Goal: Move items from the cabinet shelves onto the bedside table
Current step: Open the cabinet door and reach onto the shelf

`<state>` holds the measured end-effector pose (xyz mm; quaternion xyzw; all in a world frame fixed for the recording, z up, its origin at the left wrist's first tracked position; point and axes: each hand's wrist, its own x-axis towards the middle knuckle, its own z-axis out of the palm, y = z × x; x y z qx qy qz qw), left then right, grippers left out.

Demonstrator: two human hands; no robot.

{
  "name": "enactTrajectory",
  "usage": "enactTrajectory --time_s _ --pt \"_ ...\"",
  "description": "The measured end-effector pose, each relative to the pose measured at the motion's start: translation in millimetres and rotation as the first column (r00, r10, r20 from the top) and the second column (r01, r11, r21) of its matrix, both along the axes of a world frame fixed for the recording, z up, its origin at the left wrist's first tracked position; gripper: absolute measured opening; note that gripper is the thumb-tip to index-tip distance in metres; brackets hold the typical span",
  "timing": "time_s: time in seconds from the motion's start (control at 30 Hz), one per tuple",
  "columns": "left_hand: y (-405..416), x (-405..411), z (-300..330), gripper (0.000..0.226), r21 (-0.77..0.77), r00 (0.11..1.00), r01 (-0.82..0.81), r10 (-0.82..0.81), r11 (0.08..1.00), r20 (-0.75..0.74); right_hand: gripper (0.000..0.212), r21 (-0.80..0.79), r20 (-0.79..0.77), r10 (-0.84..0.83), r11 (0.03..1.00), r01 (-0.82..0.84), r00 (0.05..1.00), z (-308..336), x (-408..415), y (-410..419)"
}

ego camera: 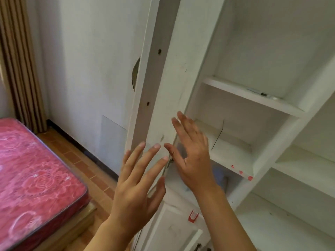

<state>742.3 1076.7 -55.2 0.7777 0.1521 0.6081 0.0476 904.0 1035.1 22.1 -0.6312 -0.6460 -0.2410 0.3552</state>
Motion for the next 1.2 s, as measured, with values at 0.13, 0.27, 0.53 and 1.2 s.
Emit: enactTrajectory --time_s 0.13,0.27,0.53,1.2 --pt "-5.5 24.9 -11.7 0.044 -0.012 0.998 -0.064 0.063 0.998 -0.017 0.062 -0.027 -0.053 -0.022 0.999 0.021 0.998 -26.9 34.1 -11.5" --pt "-9.8 61.4 -29.3 0.057 -0.096 0.997 -0.019 0.011 0.995 -0.077 0.062 -0.120 -0.115 -0.063 0.992 0.049 0.991 -52.5 68.0 -25.2" --pt "-10.1 133.9 -73.3 0.048 -0.213 0.977 -0.073 0.027 0.974 -0.212 0.062 -0.248 -0.225 -0.091 0.968 0.033 0.970 -109.3 136.5 -46.8" --pt "20.0 282.3 -195.9 0.052 -0.418 0.859 -0.208 -0.039 0.884 -0.510 0.059 -0.562 -0.271 -0.243 0.825 0.051 0.931 -235.0 273.3 -47.2"
